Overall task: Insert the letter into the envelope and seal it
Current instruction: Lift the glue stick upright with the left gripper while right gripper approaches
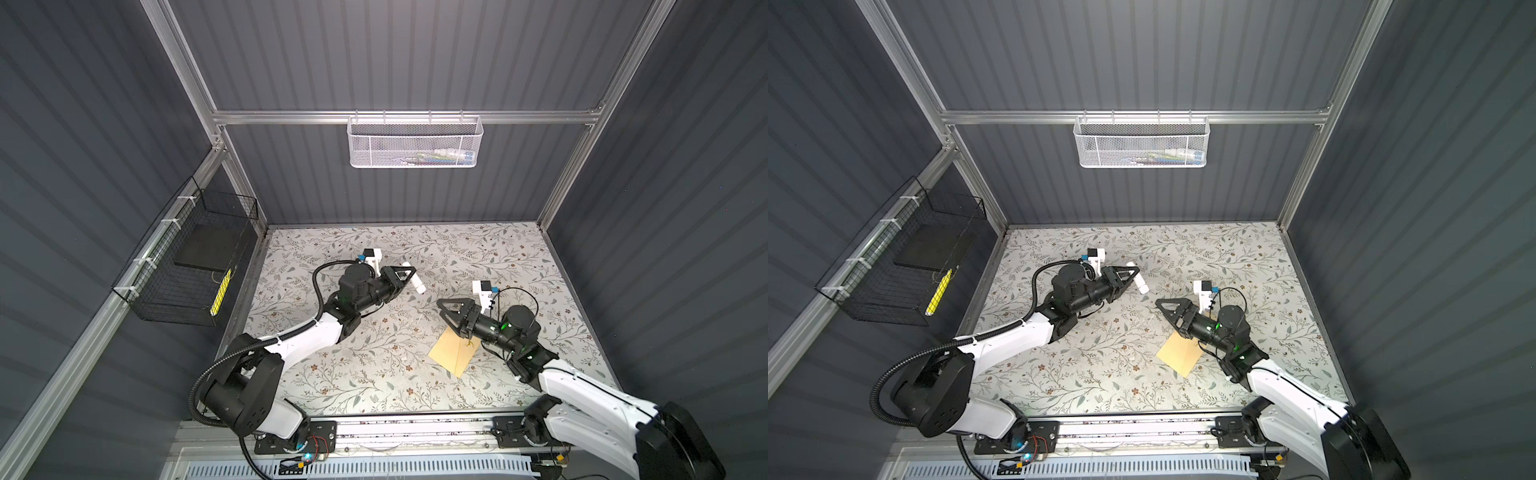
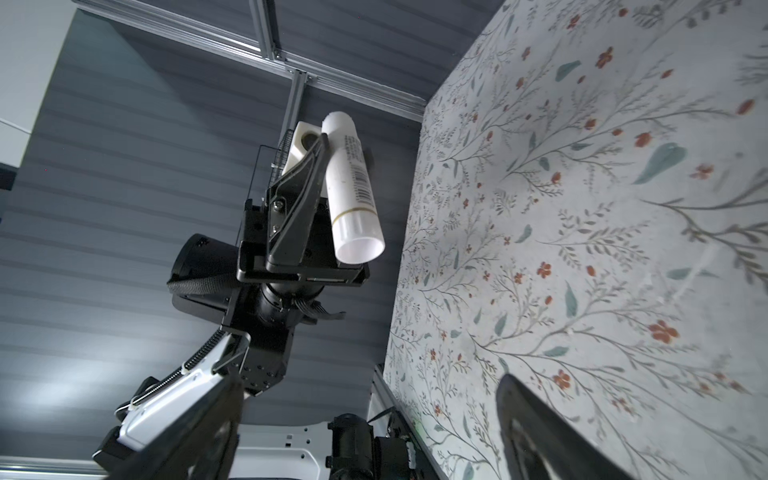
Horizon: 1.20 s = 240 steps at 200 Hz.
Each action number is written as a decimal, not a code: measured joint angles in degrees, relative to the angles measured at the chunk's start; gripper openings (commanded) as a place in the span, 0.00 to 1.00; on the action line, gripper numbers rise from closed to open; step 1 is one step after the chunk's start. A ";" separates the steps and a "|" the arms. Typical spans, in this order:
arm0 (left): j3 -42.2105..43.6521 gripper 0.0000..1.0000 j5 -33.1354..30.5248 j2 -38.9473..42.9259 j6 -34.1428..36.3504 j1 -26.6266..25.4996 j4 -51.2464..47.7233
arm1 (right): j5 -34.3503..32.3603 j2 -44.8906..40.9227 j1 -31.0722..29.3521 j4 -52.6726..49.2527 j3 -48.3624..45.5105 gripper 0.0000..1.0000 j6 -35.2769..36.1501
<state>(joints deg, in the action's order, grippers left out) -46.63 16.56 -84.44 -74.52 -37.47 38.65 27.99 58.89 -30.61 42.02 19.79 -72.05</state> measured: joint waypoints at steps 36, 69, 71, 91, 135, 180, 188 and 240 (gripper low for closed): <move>0.13 0.00 -4.02 -0.63 -4.42 -2.75 8.22 | -1.81 6.10 -1.33 9.86 3.06 0.87 -2.93; 1.46 0.00 -6.71 -1.68 -6.93 -3.32 12.31 | -4.02 6.99 -1.38 12.66 3.52 0.82 -3.87; 1.55 0.00 -6.80 -1.73 -7.08 -3.39 12.46 | -4.15 7.02 -1.38 12.72 3.54 0.82 -3.98; 2.78 0.00 -8.04 -2.08 -8.02 -3.54 14.19 | -5.25 7.45 -1.38 13.49 3.93 0.80 -4.50; 4.24 0.00 -9.35 -2.40 -9.35 -3.87 16.48 | -6.23 12.20 -1.38 17.64 5.49 0.73 -6.80; 4.76 0.00 -9.94 -2.49 -10.19 -4.13 18.47 | -6.16 18.49 -1.42 23.15 6.51 0.60 -10.27; 4.87 0.00 -9.97 -2.49 -10.21 -4.13 18.49 | -6.14 19.23 -1.44 24.09 6.78 0.58 -10.58; 5.20 0.00 -10.56 -2.86 -10.23 -4.13 19.43 | -5.88 21.51 -1.53 28.65 7.37 0.48 -12.81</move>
<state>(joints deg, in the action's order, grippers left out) -41.43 6.00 -87.31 -84.75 -41.60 58.08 22.11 80.40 -32.14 70.67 27.16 -84.86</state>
